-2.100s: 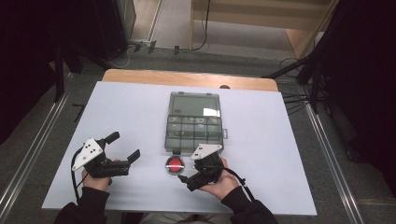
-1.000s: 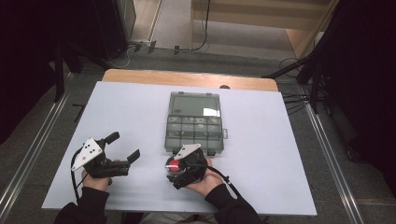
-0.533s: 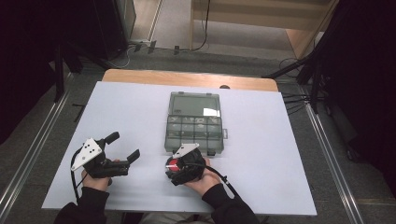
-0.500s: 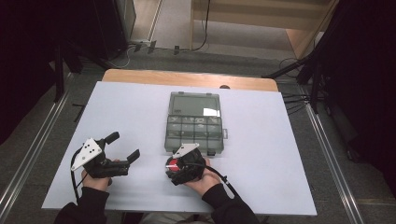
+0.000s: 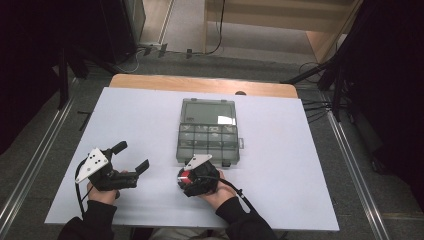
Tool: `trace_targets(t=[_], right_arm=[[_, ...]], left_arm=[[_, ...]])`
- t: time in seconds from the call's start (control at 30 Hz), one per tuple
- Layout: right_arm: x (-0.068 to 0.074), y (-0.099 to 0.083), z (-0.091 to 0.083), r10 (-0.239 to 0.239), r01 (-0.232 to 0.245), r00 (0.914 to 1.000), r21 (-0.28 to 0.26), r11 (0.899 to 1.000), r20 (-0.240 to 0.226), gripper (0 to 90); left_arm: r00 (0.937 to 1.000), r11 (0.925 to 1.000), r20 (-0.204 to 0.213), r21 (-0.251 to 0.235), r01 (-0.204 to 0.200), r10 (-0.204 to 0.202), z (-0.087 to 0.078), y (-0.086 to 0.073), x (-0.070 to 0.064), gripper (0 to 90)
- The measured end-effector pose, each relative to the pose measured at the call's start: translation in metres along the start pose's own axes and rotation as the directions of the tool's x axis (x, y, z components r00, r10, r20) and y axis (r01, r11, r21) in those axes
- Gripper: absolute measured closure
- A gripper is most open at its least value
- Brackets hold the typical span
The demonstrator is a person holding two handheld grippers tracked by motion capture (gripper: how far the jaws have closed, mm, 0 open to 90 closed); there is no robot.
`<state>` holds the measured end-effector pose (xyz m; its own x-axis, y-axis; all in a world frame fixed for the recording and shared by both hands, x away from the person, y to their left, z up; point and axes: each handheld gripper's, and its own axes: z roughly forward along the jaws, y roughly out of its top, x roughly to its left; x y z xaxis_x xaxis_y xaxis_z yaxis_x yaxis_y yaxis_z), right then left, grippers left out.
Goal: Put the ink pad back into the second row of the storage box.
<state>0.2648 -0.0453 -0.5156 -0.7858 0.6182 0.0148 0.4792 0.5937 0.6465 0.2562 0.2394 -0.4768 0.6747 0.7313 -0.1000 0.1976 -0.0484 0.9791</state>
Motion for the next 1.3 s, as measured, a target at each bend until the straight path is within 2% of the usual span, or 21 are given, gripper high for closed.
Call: trace_targets(t=[0.17, 0.43, 0.57, 0.77, 0.87, 1.03, 1.2, 1.3], right_arm=[[0.001, 0.001, 0.0, 0.006, -0.006, 1.0, 0.011, 1.0, 0.005, 30.0], [0.001, 0.003, -0.003, 0.026, -0.026, 0.9996, 0.03, 0.999, 0.009, 30.1], [-0.001, 0.003, -0.012, 0.046, -0.046, 0.9989, 0.012, 0.999, 0.005, 30.2], [-0.006, 0.009, -0.033, 0.063, -0.063, 0.998, -0.042, 0.997, 0.009, 30.2], [-0.011, 0.013, -0.043, 0.075, -0.074, 0.9971, -0.071, 0.995, 0.015, 30.2], [-0.028, 0.02, -0.054, 0.126, -0.121, 0.9917, -0.125, 0.985, 0.028, 30.1], [-0.043, 0.025, -0.064, 0.156, -0.146, 0.9858, -0.156, 0.977, 0.06, 30.1], [-0.049, 0.026, -0.068, 0.16, -0.147, 0.9839, -0.157, 0.977, 0.079, 30.2]], left_arm=[[0.9998, 0.9998, 0.008, -0.009, 0.019, -0.019, 0.0, 0.0, 0.001, 0.0], [1.0, 1.0, 0.001, -0.004, -0.004, 0.004, 0.0, 0.0, 0.0, 0.0], [1.0, 1.0, 0.001, -0.004, -0.001, 0.001, 0.0, 0.0, 0.0, 0.0], [1.0, 1.0, 0.002, 0.0, -0.002, 0.002, 0.0, 0.0, 0.0, 0.0], [1.0, 1.0, 0.005, 0.0, 0.001, -0.001, 0.0, 0.0, 0.0, 0.0], [1.0, 1.0, 0.008, -0.004, 0.004, -0.004, 0.0, 0.0, 0.0, 0.0], [1.0, 1.0, 0.008, -0.003, 0.005, -0.005, 0.0, 0.0, 0.0, 0.0], [1.0, 1.0, 0.008, -0.002, 0.004, -0.004, 0.0, 0.0, 0.0, 0.0]])
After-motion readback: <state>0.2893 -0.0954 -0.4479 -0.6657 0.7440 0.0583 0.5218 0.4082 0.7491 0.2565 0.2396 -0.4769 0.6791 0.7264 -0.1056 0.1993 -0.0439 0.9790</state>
